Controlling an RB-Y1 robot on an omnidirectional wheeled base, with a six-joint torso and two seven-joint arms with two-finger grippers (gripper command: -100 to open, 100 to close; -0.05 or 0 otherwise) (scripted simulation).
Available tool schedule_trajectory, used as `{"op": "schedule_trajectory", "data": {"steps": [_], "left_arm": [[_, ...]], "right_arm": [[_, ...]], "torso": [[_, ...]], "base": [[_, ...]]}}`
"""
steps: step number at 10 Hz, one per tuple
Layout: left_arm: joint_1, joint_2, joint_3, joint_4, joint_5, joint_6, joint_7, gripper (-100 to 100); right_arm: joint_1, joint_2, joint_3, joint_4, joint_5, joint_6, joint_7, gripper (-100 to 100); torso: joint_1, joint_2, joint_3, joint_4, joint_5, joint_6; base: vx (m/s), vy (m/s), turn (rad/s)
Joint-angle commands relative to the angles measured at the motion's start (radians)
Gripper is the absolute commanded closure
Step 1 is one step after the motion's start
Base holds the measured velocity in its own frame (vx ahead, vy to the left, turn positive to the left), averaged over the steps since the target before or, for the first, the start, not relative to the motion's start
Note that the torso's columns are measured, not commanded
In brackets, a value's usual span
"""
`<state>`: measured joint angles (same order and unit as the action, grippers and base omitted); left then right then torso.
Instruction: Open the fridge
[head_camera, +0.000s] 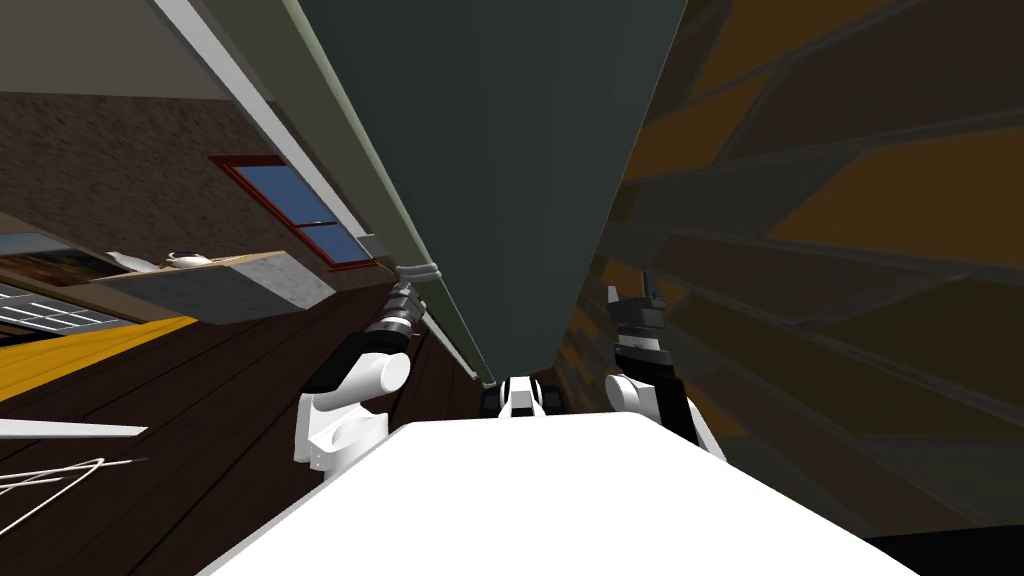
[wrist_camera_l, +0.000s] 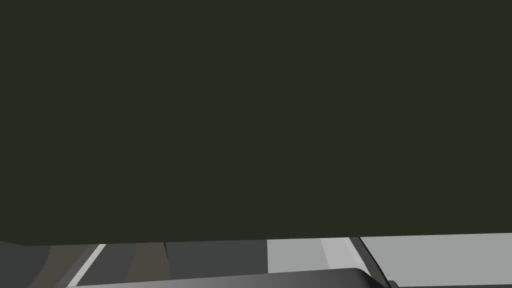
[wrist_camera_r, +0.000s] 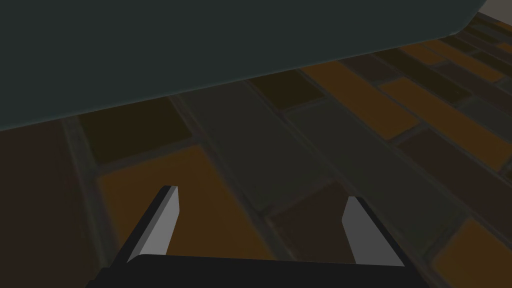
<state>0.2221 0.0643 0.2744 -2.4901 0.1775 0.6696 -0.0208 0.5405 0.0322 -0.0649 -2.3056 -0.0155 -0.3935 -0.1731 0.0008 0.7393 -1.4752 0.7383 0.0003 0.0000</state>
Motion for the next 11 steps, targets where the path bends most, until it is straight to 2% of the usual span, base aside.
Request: {"op": "schedule_trajectory", "data": {"steps": [1, 2, 3, 6, 11], "left_arm": [[0.002, -0.002, 0.007, -0.029, 0.001, 0.031, 0.002, -100], [0.005, -0.001, 0.005, -0.015, 0.002, 0.015, 0.001, -100], [0.007, -0.001, 0.005, -0.018, 0.003, 0.020, 0.001, 100], [0.006, 0.023, -0.018, -0.020, 0.033, 0.020, -0.001, 100], [0.006, 0.048, -0.042, -0.022, 0.063, 0.020, -0.004, 100]], "right_arm": [[0.000, 0.000, 0.000, 0.000, 0.000, 0.000, 0.000, 0], [0.000, 0.000, 0.000, 0.000, 0.000, 0.000, 0.000, 0], [0.000, 0.000, 0.000, 0.000, 0.000, 0.000, 0.000, 0], [0.000, 0.000, 0.000, 0.000, 0.000, 0.000, 0.000, 0], [0.000, -0.001, 0.000, 0.000, 0.000, 0.000, 0.000, 0]], "torso": [[0.001, 0.001, 0.001, 0.000, 0.000, 0.001], [0.001, -0.004, -0.002, 0.000, 0.000, 0.001], [0.000, -0.006, -0.004, -0.001, 0.000, 0.002], [0.008, -0.006, -0.005, 0.000, 0.001, 0.002], [-0.007, -0.009, -0.005, -0.003, -0.002, 0.005]], "base": [[0.090, 0.016, -0.007], [0.044, 0.009, 0.018], [-0.007, 0.000, 0.007], [-0.017, 0.212, -0.073], [-0.026, 0.256, -0.056]]}}
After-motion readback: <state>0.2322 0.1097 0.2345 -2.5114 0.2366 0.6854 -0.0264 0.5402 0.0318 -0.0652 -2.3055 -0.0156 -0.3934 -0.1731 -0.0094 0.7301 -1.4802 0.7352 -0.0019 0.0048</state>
